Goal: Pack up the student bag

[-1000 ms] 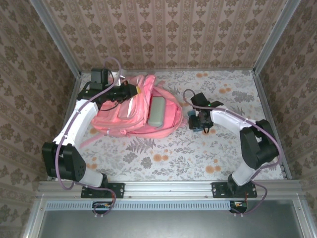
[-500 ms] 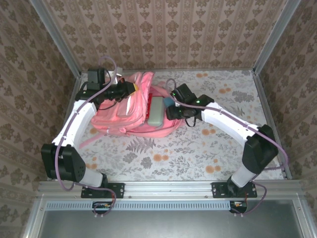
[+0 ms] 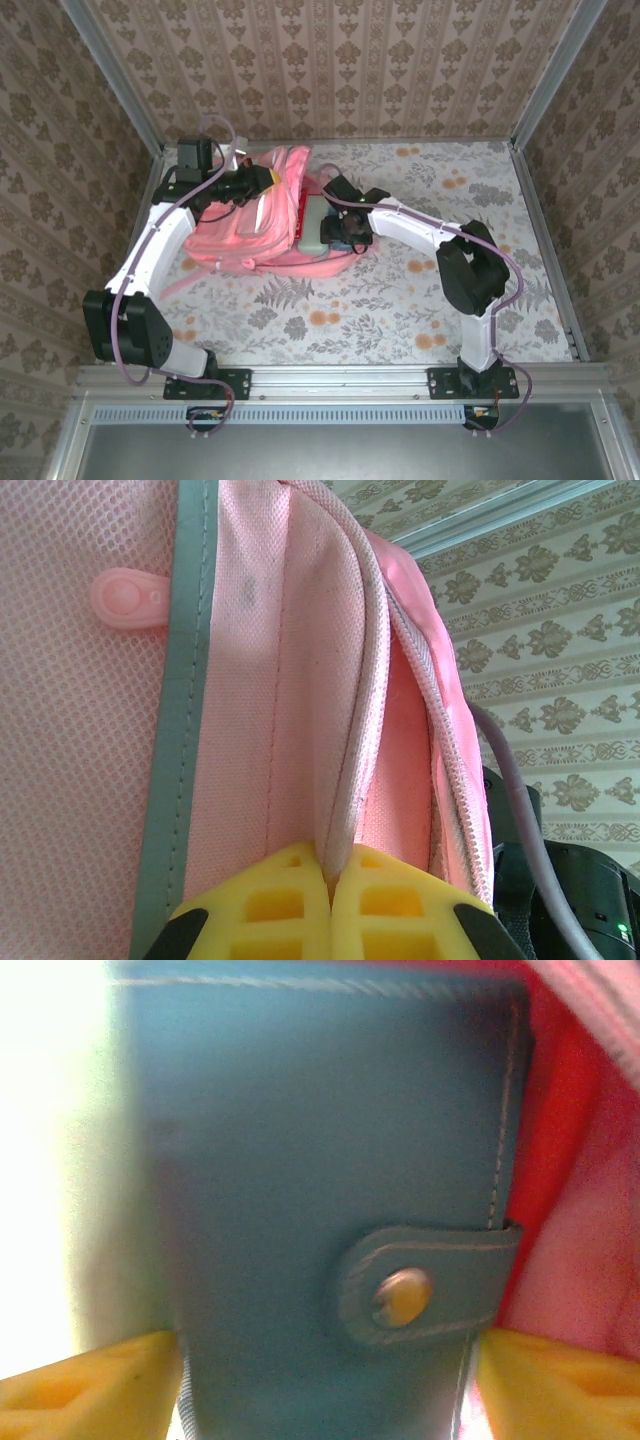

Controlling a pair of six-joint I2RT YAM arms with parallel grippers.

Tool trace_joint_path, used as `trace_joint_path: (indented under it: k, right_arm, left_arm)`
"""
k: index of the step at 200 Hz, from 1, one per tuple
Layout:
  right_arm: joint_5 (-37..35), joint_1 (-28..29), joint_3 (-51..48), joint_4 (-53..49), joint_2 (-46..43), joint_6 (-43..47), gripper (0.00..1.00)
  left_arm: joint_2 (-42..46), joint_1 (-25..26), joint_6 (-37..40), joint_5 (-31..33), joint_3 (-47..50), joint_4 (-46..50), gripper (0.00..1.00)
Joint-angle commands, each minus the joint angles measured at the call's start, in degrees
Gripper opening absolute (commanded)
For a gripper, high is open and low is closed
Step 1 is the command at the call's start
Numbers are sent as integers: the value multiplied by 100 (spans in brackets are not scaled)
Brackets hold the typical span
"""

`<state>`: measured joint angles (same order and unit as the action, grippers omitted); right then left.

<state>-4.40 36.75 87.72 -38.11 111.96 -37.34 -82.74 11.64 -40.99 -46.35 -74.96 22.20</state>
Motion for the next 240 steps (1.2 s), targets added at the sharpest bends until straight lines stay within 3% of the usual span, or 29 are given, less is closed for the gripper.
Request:
trace_joint_path:
  k: [1,15,39,69,113,181,201,220,240]
  right_arm:
    - [-215,-10,192,-217,-202,-138,86]
    - [-210,-10,95,-106,-489,-79,92]
    - [-190,-37,46,-112,-909,143,91]
    - [-240,-227,-146,-150,-1171,635,79]
    - [574,-812,-309,-149,-683,1420,57]
    - [912,-1162,-251,194,-53,1549,50]
    - [933,-1179,-278,275,13,1471,35]
    - [878,-1216,-365,249,-42,1376,11]
    - [732,-1240,-605,283,-318,1348,0]
  left_arm:
    - [375,31,-98,-340,-81,-610,0]
    - [373,31,-92,-326,-55,-603,0]
    - [351,40,-77,-322,-37,-611,0]
    - [320,47,-45,-315,-36,-565,0]
    - [281,80,29,-296,-60,-451,0]
    - [132,163,310,-272,-170,-150,0]
    - [42,197,451,-240,-222,-25,0]
    - [-102,216,561,-166,-329,143,0]
    - [-250,260,548,-132,-420,153,0]
